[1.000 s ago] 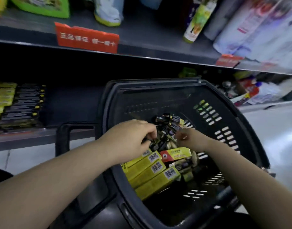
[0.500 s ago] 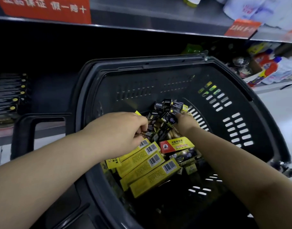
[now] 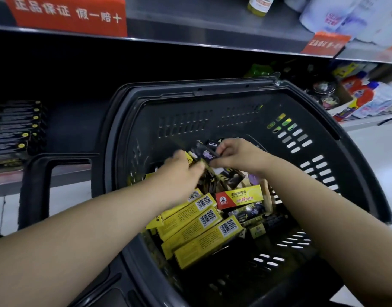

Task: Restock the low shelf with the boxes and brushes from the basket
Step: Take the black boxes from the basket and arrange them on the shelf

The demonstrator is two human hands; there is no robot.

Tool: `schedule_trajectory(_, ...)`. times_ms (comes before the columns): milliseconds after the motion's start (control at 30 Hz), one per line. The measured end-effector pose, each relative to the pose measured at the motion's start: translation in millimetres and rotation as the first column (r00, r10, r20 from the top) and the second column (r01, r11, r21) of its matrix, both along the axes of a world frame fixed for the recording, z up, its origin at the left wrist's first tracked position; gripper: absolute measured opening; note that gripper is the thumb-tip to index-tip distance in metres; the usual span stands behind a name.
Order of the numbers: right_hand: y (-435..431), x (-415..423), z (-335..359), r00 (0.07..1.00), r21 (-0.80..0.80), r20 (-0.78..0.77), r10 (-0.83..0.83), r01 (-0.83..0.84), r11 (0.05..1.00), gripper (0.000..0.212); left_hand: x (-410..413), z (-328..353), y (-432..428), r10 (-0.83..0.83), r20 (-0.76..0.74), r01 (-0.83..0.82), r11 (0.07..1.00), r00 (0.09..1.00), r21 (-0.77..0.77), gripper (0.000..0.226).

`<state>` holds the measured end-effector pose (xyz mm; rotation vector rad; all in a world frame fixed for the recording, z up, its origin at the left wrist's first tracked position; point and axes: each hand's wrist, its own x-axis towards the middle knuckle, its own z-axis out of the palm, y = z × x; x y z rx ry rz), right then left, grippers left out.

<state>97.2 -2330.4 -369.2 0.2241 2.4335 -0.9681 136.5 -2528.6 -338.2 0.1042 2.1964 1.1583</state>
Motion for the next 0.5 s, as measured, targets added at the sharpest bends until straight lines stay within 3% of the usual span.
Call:
schedule_trajectory(67, -22.9, 9.6, 20.1, 1.0, -0.225, 0.005, 0.007, -0.006, 0.974, 0.021, -6.5, 1.5, 0.8, 0.271, 0.26, -0.318, 0.935, 0.927, 0.158, 0.052)
schedule_trajectory(133, -41.8, 14.8, 34.1, 0.999, -0.334, -0.023, 0.048, -0.053, 0.941, 0.016, -11.3, 3.5, 1.2, 0.336, 0.49, -0.516, 0.804, 0.804, 0.294, 0.049)
schedule_trajectory(233, -45.1, 11.1, 50.2, 0.994, -0.395, -0.021, 0.109, -0.108, 0.912, 0.01, -16.2, 2.9, -0.3, 0.394, 0.566, -0.645, 0.677, 0.724, 0.354, 0.034)
schedule_trajectory(333, -15.9, -2.6, 40.1, 0.999, -0.414, -0.027, -0.024, 0.011, 0.91, 0.02, -16.8, -0.2, -3.3, 0.39, 0.592, -0.655, 0.677, 0.706, 0.336, 0.023)
schedule_trajectory(367, -4.2, -8.4, 29.5, 0.994, -0.32, -0.061, -0.094, 0.07, 0.945, 0.02, -16.5, -0.3, -3.8, 0.367, 0.599, -0.636, 0.698, 0.712, 0.328, 0.017)
schedule_trajectory(433, 20.3, -20.7, 2.6, 0.979, 0.056, -0.151, -0.135, 0.144, 0.988, 0.034, -15.3, 1.0, -3.1, 0.342, 0.6, -0.604, 0.736, 0.723, 0.308, 0.013)
schedule_trajectory(500, 39.6, -25.8, -23.9, 0.992, 0.368, -0.101, -0.079, 0.111, 0.923, 0.061, -15.8, 1.2, -1.4, 0.353, 0.602, -0.614, 0.728, 0.716, 0.304, 0.015)
